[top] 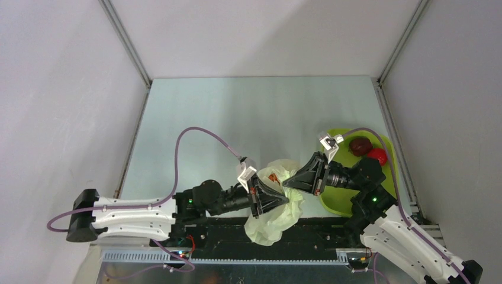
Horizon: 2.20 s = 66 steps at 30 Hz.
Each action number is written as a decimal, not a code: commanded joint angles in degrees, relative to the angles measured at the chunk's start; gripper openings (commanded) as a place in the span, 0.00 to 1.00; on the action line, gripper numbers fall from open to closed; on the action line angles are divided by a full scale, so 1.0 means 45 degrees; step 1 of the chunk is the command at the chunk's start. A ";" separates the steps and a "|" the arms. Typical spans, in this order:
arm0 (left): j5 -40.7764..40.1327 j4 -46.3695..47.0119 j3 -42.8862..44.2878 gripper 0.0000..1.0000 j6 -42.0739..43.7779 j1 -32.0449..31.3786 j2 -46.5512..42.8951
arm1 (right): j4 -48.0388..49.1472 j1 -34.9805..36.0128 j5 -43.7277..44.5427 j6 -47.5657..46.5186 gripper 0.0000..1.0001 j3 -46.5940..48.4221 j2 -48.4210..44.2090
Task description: Place the fake fruits into the plastic bag and tie a complex knot
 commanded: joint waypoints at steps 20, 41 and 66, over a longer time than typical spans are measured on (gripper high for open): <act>0.0332 0.0421 0.0115 0.78 -0.3060 0.1437 -0.1174 | 0.0870 -0.0024 -0.0308 0.0327 0.00 0.0158 -0.0441; 0.2118 0.2620 0.0840 0.79 -0.4323 0.1992 0.0899 | 0.1825 0.0403 -0.0851 0.0678 0.00 0.0096 0.0259; 0.1221 0.2434 -0.0953 0.41 -0.4837 0.2198 -0.1012 | 0.1779 0.0351 -0.0739 0.0619 0.00 0.0014 0.0293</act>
